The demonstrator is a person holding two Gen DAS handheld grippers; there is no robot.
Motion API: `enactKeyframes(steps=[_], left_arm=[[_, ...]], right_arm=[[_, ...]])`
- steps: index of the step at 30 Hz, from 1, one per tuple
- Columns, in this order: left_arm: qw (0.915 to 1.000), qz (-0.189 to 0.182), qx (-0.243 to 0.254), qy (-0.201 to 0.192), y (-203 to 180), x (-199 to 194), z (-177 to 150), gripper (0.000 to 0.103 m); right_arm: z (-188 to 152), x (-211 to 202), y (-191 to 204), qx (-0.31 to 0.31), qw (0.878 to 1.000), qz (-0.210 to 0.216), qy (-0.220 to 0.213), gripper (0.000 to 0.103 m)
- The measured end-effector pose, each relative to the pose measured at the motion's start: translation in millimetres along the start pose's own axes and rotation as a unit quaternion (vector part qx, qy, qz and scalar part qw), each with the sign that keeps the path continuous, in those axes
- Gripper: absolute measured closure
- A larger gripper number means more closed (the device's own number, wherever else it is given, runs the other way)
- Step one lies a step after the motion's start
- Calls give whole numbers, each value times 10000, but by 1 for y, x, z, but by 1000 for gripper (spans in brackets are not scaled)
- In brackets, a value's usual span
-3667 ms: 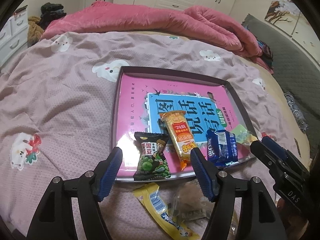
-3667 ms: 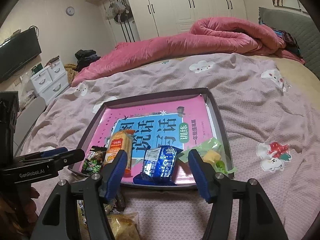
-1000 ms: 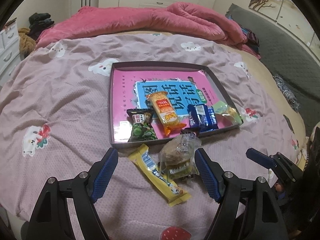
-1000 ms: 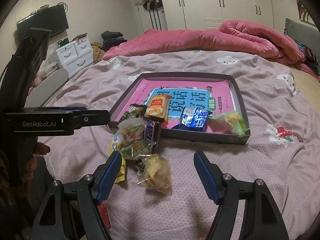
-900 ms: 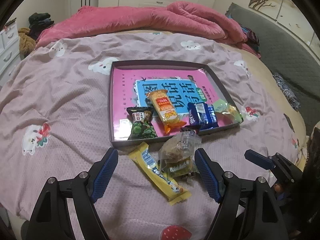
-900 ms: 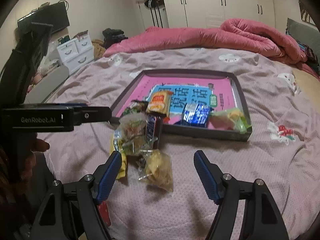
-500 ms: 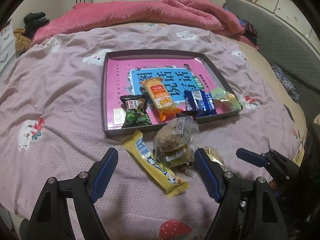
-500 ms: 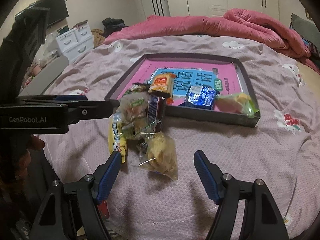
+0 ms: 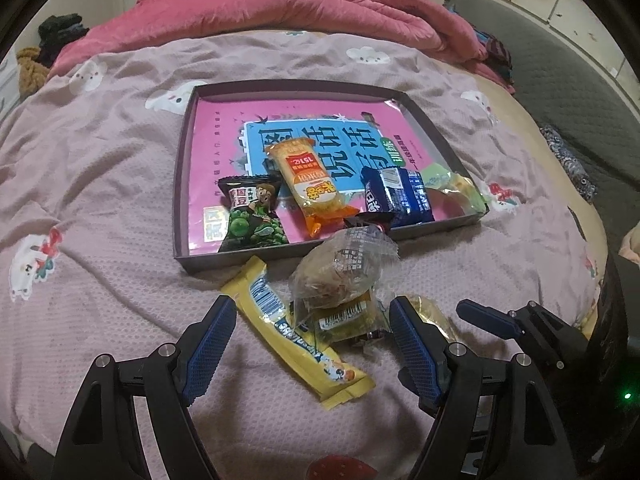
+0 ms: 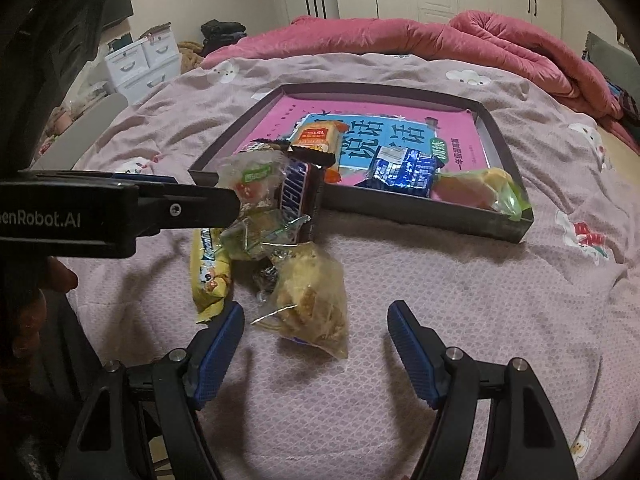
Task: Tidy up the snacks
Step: 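Grasp a clear cookie bag with the left tool while the right grasps a clear bread bag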
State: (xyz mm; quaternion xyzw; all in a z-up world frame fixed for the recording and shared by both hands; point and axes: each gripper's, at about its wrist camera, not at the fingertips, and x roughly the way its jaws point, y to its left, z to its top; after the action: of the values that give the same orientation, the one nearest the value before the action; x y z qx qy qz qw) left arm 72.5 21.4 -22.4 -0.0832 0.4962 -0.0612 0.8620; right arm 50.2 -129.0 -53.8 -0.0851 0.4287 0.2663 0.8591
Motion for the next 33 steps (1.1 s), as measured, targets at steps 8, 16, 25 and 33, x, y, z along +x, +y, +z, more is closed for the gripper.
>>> enactKeyframes(steps=[8, 16, 25, 33], left_arm=[[9999, -90, -86, -44, 3, 5, 7, 23], [9997, -171, -144, -47, 5, 13, 12, 23], [9989, -395, -231, -46, 7, 24, 15, 23], [9977, -552, -383, 32, 11, 34, 18, 34]], right_arm=[[3, 9, -4, -63, 9999, -75, -47, 44], [6, 16, -2, -195, 9997, -28, -120, 66], [6, 15, -8, -53, 9998, 47, -175, 67], [6, 14, -11, 23, 9997, 109, -212, 67]])
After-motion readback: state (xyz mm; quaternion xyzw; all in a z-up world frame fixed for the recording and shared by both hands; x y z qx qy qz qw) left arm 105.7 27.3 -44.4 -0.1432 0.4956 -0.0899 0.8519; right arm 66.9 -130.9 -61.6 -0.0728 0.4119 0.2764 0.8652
